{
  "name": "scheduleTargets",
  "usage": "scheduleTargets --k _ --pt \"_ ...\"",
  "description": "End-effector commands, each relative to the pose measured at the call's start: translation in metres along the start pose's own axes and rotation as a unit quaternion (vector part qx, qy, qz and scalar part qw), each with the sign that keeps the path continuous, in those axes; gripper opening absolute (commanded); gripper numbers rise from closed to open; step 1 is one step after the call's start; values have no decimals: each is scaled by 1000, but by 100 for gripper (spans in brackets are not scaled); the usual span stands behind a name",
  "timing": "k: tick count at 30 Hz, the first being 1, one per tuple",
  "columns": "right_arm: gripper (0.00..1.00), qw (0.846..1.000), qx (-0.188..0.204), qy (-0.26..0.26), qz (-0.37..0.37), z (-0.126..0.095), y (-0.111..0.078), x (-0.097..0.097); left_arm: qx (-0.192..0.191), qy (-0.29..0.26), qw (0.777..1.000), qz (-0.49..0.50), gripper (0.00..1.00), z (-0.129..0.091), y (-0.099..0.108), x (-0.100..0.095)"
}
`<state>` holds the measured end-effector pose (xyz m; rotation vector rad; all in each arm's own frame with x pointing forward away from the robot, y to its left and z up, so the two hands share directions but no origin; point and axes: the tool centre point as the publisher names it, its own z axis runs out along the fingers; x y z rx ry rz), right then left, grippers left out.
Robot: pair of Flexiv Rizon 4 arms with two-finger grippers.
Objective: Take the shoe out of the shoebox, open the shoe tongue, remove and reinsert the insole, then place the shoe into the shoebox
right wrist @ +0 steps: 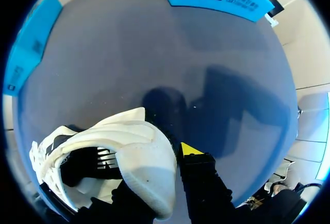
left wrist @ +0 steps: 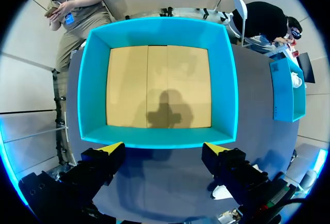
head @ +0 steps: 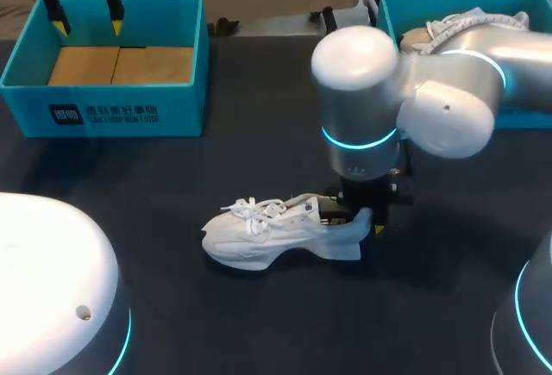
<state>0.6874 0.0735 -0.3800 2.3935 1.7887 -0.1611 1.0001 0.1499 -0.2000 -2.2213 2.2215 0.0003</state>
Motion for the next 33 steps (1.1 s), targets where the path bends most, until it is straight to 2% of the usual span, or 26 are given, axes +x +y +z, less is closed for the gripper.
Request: scheduleTargets --k 1,4,6,7,8,9,13,17,22,27,30,32,33 --pt "0 998 -2 -19 57 8 -6 16 0 0 1000 0 100 0 0 0" --pt "0 998 1 -10 61 10 -7 16 0 0 1000 0 100 0 0 0" --pt "47 998 2 -11 61 10 -7 16 0 0 1000 0 100 0 0 0" --pt "66 998 2 -11 62 10 -7 16 0 0 1000 0 100 0 0 0" --pt "82 998 2 -11 63 9 -7 16 0 0 1000 0 100 0 0 0" --pt "94 998 2 -11 63 9 -8 16 0 0 1000 0 100 0 0 0" --pt "100 998 -1 -10 67 2 -9 15 0 0 1000 0 100 0 0 0" --pt "100 998 -3 -8 69 -13 -11 12 0 0 1000 0 100 0 0 0" --pt "100 999 -14 6 45 -41 -13 6 0 0 1000 0 100 0 0 0" --pt "100 999 -34 -10 3 -69 -8 -2 0 0 1000 0 100 0 0 0" --pt "100 996 -48 -4 -70 -88 -5 -6 0 0 1000 0 100 0 0 0" --pt "100 990 -70 -3 -118 -99 -5 -7 0 0 1000 0 100 0 0 0" --pt "100 978 -81 0 -190 -105 -6 -5 0 0 1000 0 100 0 0 0"
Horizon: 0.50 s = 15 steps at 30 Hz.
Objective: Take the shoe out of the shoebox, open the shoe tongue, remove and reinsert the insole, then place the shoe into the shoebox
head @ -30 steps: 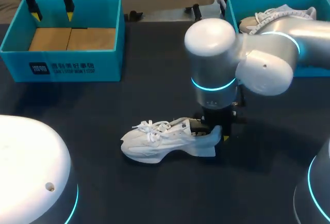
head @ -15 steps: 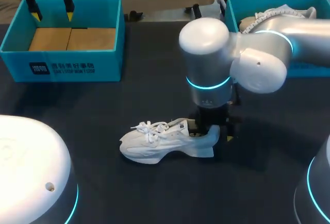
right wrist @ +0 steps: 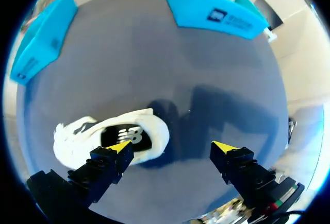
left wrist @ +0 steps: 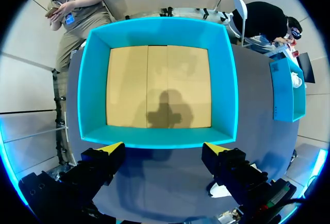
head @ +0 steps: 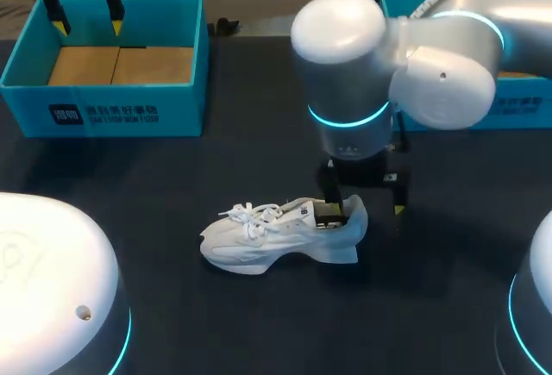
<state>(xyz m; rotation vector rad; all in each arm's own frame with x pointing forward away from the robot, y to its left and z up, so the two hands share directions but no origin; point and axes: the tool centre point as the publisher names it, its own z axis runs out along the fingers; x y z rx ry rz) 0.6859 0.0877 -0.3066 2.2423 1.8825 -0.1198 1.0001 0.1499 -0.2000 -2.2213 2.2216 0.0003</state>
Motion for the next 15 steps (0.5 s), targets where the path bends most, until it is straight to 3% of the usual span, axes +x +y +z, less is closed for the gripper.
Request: scheduleTargets --k 1,2,4,5,7,11,15 --pt "100 983 -57 10 -176 -35 -4 -3 0 0 1000 0 100 0 0 0" --pt "100 968 -50 41 -241 -38 -5 -1 0 0 1000 0 100 0 0 0" --pt "100 950 -59 47 -303 -42 -6 3 0 0 1000 0 100 0 0 0" --pt "100 933 -63 58 -348 -44 -7 6 0 0 1000 0 100 0 0 0" --pt "100 916 -71 61 -390 -47 -7 11 0 0 1000 0 100 0 0 0" --pt "100 862 -74 88 -494 -48 -13 19 0 0 1000 0 100 0 0 0" --pt "100 859 -68 93 -500 -46 -14 19 0 0 1000 0 100 0 0 0"
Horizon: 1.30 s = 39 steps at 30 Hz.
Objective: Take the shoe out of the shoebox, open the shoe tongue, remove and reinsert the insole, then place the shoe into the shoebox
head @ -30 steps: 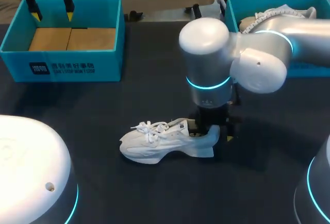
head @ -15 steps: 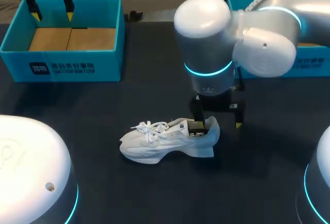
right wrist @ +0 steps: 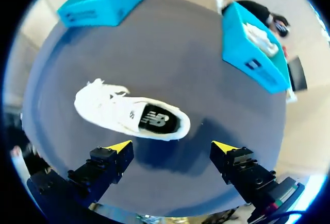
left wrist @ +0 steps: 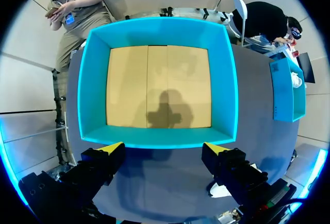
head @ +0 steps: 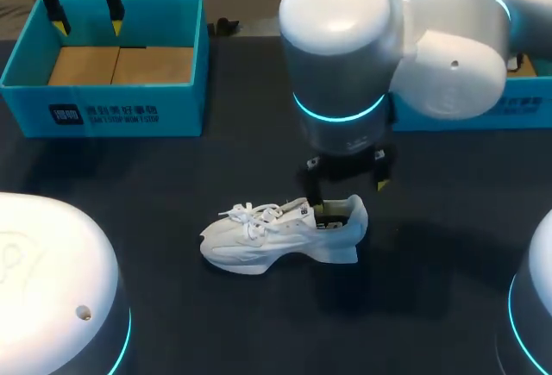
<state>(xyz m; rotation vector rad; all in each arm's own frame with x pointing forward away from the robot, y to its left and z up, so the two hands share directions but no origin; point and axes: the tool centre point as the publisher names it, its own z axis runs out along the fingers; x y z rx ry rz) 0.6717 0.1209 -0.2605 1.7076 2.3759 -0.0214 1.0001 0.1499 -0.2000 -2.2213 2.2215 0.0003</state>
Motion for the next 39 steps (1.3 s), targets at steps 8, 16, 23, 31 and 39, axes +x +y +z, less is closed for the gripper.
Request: scheduleTargets --k 8,16,23,31,39 --pt "100 958 -29 69 -276 7 -1 -2 0 0 1000 0 100 0 0 0" --pt "100 958 -29 69 -276 7 -1 -2 0 0 1000 0 100 0 0 0" --pt "100 919 -195 148 -309 24 -2 -28 0 0 1000 0 100 0 0 0" --pt "100 845 -246 237 -410 31 -3 -34 0 0 1000 0 100 0 0 0" --pt "100 730 -345 307 -503 26 -8 -45 0 0 1000 0 100 0 0 0"
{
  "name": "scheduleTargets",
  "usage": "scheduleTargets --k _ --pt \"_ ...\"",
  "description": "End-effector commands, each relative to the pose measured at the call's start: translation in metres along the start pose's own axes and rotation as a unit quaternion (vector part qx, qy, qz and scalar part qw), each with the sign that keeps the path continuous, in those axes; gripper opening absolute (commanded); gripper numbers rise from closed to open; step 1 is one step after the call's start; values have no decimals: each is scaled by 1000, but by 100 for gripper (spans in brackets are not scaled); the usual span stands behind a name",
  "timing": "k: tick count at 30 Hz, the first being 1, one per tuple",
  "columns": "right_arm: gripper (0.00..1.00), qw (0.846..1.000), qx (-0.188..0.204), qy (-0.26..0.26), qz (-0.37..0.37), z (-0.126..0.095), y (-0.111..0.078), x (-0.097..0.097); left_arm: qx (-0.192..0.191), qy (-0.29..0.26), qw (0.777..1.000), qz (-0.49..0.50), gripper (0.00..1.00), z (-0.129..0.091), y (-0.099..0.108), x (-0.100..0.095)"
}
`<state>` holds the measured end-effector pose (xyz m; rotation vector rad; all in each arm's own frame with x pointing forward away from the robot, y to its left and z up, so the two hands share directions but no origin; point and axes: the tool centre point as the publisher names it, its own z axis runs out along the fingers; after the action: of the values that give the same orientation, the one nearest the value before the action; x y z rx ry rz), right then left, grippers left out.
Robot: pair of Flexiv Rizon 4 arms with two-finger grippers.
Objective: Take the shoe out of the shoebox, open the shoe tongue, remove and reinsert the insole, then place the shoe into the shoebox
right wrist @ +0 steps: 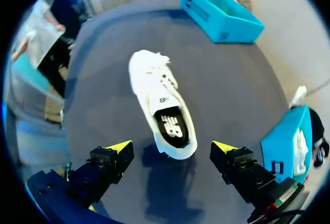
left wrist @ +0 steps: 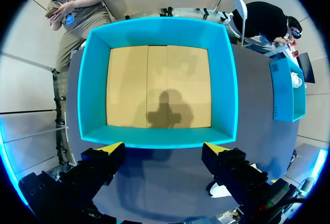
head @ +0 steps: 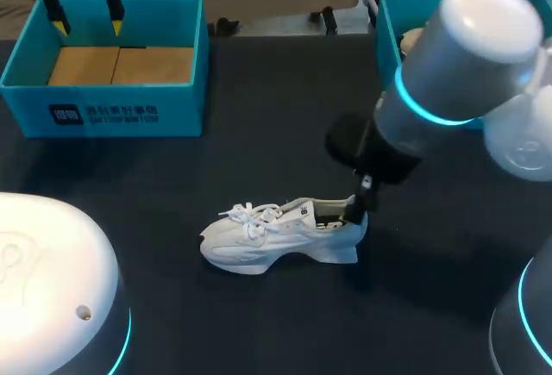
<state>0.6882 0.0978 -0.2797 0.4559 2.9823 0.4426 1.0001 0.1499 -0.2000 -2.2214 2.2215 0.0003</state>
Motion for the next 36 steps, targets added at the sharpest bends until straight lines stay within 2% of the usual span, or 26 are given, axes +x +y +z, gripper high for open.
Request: scheduleTargets --k 1,2,23,25,27,29,36 --pt "100 950 -266 73 -149 -9 -24 -3 0 0 1000 0 100 0 0 0" --pt "100 947 -268 85 -153 -8 -25 -4 0 0 1000 0 100 0 0 0" --pt "100 947 -268 85 -153 -8 -25 -4 0 0 1000 0 100 0 0 0" --pt "100 940 -297 79 -149 0 -31 -6 0 0 1000 0 100 0 0 0" --pt "100 942 -289 85 -149 6 -37 -8 0 0 1000 0 100 0 0 0" --pt "100 931 -327 69 -147 8 -40 -10 0 0 1000 0 100 0 0 0" --pt "100 929 -339 49 -141 28 -62 -21 0 0 1000 0 100 0 0 0"
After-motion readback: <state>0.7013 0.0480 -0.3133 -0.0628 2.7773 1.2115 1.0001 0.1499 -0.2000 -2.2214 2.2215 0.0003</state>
